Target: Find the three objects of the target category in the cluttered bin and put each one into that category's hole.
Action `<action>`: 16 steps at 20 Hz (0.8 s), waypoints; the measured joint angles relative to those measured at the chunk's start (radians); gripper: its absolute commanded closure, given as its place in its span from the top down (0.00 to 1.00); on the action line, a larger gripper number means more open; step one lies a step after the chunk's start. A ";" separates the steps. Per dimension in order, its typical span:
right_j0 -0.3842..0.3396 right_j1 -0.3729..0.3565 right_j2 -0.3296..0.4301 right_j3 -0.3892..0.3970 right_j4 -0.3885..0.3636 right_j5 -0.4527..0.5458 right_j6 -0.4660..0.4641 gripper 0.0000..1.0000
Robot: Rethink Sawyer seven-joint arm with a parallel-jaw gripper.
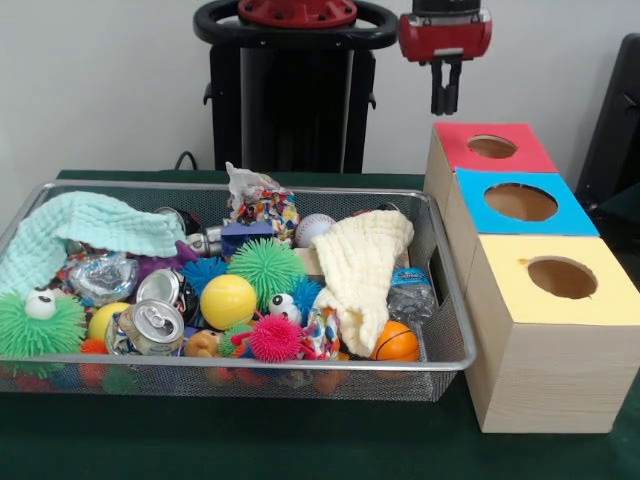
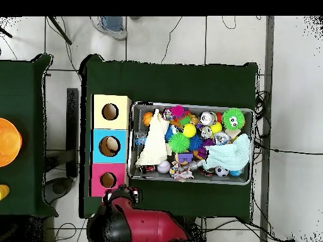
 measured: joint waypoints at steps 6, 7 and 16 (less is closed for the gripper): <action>0.003 0.087 -0.002 -0.032 0.000 -0.024 0.000 0.00; 0.000 0.096 -0.002 -0.035 0.000 -0.033 0.000 0.00; -0.109 0.183 -0.001 -0.062 -0.050 -0.119 0.000 0.00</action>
